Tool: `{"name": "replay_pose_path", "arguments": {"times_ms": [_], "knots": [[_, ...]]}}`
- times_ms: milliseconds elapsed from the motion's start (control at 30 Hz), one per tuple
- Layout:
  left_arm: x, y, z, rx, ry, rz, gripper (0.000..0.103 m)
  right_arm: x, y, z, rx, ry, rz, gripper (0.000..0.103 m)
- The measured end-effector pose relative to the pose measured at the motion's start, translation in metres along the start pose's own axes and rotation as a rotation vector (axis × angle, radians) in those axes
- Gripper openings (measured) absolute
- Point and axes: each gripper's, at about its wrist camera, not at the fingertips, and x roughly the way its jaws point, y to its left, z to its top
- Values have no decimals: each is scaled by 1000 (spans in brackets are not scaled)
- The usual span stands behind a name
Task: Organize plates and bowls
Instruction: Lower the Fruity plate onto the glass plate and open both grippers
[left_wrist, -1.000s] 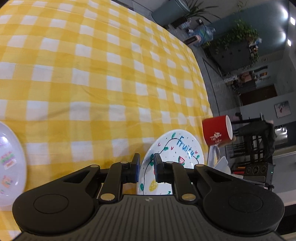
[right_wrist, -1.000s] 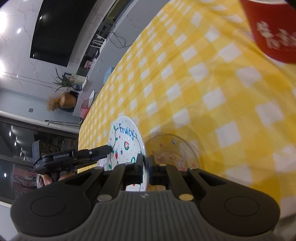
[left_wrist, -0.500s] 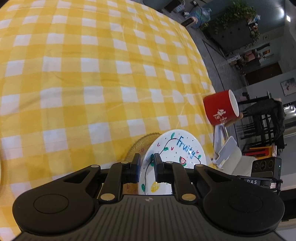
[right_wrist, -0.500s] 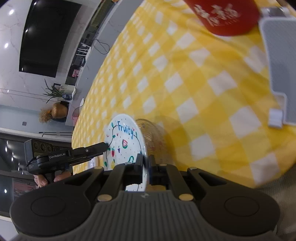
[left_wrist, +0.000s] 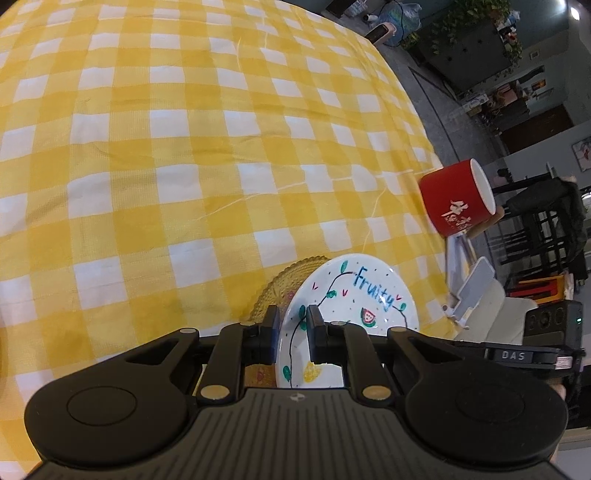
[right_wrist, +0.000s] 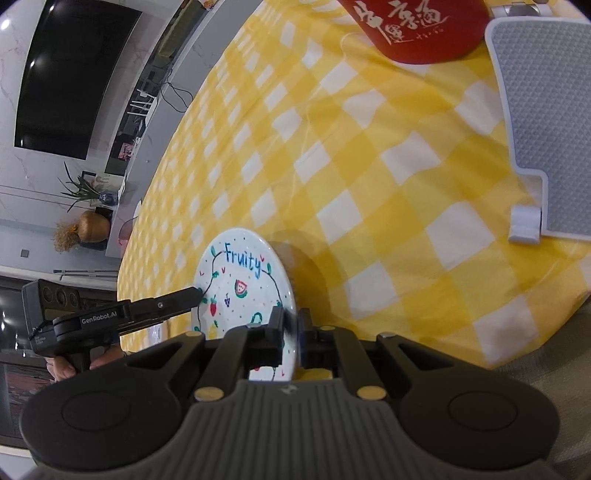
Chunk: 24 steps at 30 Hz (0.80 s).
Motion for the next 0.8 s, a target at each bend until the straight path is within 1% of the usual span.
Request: {"name": "replay_pose_path", "arguments": {"times_ms": [100, 200, 333, 600, 733, 800], "knots": [[2, 1, -1, 3, 7, 18, 16, 3, 0, -1, 0, 0, -12, 5], [4, 1, -1, 4, 8, 18, 16, 7, 1, -1, 3, -1, -30, 6], [5, 0, -1, 9, 6, 23, 16, 7, 0, 0, 16, -13, -29, 6], [-5, -7, 0, 45, -28, 58, 18, 12, 11, -8, -36, -28, -59, 8], [-9, -3, 1, 27, -32, 41, 18, 17, 13, -8, -35, -36, -66, 9], [-9, -3, 2, 33, -32, 52, 18, 18, 15, -8, -35, -46, -69, 9]]}}
